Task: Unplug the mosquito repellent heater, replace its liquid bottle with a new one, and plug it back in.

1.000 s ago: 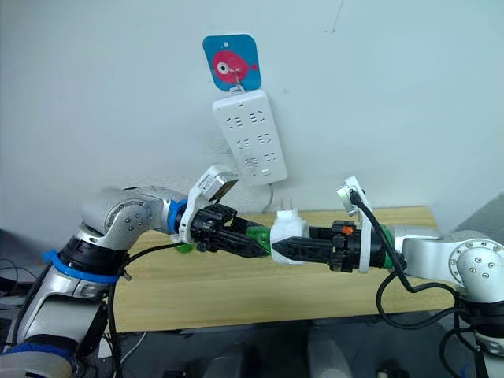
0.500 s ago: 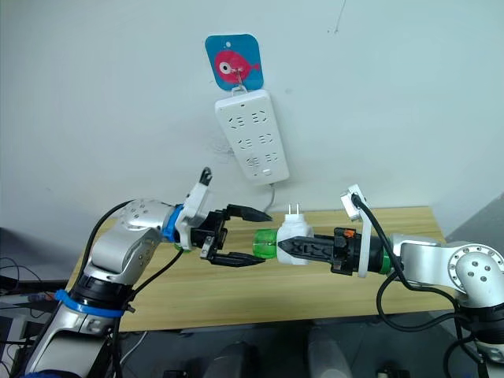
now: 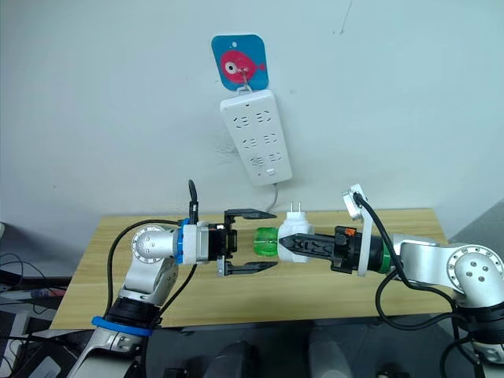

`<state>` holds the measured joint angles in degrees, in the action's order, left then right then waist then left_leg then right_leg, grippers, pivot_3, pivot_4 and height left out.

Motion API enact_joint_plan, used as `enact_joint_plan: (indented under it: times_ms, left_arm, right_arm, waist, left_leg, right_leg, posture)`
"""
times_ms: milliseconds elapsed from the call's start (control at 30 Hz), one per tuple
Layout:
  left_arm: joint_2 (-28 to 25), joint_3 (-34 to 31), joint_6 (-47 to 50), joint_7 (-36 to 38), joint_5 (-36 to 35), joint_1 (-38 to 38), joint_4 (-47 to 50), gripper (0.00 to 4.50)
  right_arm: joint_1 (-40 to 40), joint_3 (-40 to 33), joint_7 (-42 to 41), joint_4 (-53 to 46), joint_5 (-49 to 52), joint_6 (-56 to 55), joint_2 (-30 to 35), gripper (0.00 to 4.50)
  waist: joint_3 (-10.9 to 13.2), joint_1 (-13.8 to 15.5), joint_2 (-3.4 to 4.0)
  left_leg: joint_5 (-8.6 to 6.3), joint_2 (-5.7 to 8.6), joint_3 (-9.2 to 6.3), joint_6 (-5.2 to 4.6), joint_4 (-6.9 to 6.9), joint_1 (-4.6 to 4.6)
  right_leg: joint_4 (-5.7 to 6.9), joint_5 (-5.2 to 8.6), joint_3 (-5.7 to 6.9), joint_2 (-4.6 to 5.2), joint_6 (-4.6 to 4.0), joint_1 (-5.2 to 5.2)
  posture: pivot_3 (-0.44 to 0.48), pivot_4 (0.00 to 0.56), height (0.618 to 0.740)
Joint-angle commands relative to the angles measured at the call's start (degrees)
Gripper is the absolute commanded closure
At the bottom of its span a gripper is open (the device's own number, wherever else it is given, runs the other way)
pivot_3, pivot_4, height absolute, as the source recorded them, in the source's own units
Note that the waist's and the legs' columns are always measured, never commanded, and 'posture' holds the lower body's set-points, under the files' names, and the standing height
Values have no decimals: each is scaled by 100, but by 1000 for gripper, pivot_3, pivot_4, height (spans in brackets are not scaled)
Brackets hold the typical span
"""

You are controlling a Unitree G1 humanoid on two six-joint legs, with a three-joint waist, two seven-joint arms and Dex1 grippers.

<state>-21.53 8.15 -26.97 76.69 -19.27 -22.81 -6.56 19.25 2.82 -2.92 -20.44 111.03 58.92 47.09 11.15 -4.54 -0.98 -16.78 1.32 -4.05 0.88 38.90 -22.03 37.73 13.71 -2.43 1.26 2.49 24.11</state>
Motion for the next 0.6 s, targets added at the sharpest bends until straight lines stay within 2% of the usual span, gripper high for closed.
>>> enact_joint_plan:
  times_ms: [33,100,133,267,333,367,400,433,500,533,600]
  left_arm:
    - [-68,24,-166,-1,-17,-87,-38,1476]
    - [-88,41,-201,15,-28,-110,-73,2174]
    - [-91,44,-217,12,-38,-126,-81,2291]
    - [-145,46,69,8,-204,-261,123,2290]
    - [-434,121,870,196,-433,-325,419,2290]
    - [-682,198,1638,237,-539,-371,594,2290]
    - [-1081,317,3147,108,-835,-492,839,2290]
    - [-1460,435,4559,75,-1285,-665,1060,2290]
    - [-2016,605,6728,137,-2213,-1075,1356,2290]
    - [-2223,687,7586,305,-2642,-1334,1386,2290]
    - [-2285,719,8725,331,-3181,-1770,1245,2290]
  right_arm:
    - [45,-227,6,-145,197,-105,-18,1482]
    - [43,-230,27,-152,197,-113,-27,1482]
    - [45,-230,31,-150,197,-111,-29,1482]
    - [42,-234,65,-170,197,-125,-12,1482]
    - [79,-221,71,-208,197,-87,77,1482]
    - [98,-214,48,-235,196,-49,139,1482]
    - [115,-210,-25,-289,129,20,210,1482]
    - [131,-199,-116,-348,33,88,264,1482]
    - [143,-172,-194,-415,-30,113,303,1482]
    - [165,-150,-222,-439,-56,109,306,1482]
    - [199,-110,-251,-484,-64,80,306,1482]
  waist:
    - [0,-14,0]
    - [0,-20,0]
    - [0,-20,0]
    - [0,-22,0]
    - [0,-26,0]
    - [0,-33,0]
    - [0,-40,0]
    - [2,-47,-1]
    - [2,-58,0]
    - [2,-63,0]
    - [2,-76,0]
  left_leg:
    - [0,0,0,0,0,0]
    - [0,0,0,0,0,1]
    - [0,0,0,0,0,1]
    - [0,0,0,0,1,1]
    - [0,0,0,0,1,1]
    - [0,0,-1,0,1,1]
    - [0,0,-2,0,1,1]
    - [0,-1,-4,0,1,1]
    - [0,0,-13,0,1,1]
    - [0,0,-12,0,1,5]
    - [0,-1,-11,-1,0,7]
  right_leg:
    - [0,0,0,-1,0,0]
    - [1,0,0,-2,0,0]
    - [1,0,0,-2,0,0]
    - [2,0,0,-8,0,0]
    - [2,0,1,-10,0,-1]
    - [4,0,2,-11,0,0]
    - [7,0,2,-16,0,1]
    - [9,1,3,-18,1,1]
    - [17,9,11,-24,14,1]
    - [17,15,15,-27,24,0]
    - [17,21,24,-32,33,1]
  posture:
    - [-154,170,740]
    - [-154,170,740]
    - [-154,169,740]
    - [-152,169,740]
    - [-154,170,740]
    - [-150,170,740]
    - [-148,170,740]
    - [-147,171,740]
    - [-145,169,740]
    - [-145,170,740]
    - [-145,170,740]
